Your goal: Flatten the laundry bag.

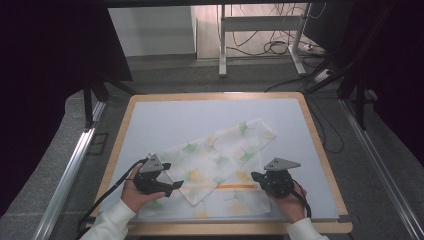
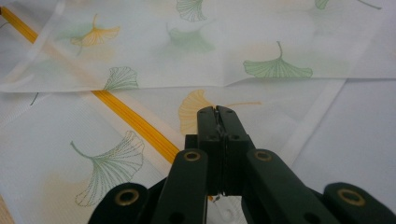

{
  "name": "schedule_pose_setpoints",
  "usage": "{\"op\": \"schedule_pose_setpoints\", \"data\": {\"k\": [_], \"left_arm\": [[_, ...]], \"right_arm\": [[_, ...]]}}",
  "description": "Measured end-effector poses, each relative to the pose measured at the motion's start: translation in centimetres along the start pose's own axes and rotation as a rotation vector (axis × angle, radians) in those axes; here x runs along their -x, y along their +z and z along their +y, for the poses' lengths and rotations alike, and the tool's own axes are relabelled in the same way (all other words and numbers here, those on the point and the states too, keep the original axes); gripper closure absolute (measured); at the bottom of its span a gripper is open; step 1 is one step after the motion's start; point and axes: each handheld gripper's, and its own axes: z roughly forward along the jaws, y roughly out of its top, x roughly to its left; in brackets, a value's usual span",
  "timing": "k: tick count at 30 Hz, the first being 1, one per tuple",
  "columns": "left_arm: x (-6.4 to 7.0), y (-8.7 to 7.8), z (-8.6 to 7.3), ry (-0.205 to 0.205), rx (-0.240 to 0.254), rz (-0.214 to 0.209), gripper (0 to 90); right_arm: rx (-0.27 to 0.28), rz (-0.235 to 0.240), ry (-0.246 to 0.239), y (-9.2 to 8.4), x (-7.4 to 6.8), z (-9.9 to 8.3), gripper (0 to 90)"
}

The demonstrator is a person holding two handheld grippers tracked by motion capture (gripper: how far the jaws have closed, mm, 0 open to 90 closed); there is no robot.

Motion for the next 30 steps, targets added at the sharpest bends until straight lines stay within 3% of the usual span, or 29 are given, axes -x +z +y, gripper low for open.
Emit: {"op": "schedule_pose_setpoints", "data": {"k": [30], "left_arm": [[2.7, 1.9, 0.2, 0.055, -0.065, -0.081, 19.6]], "right_arm": [[-0.024, 0.008, 0.001, 0.5, -0.2, -0.2, 89.0]]}}
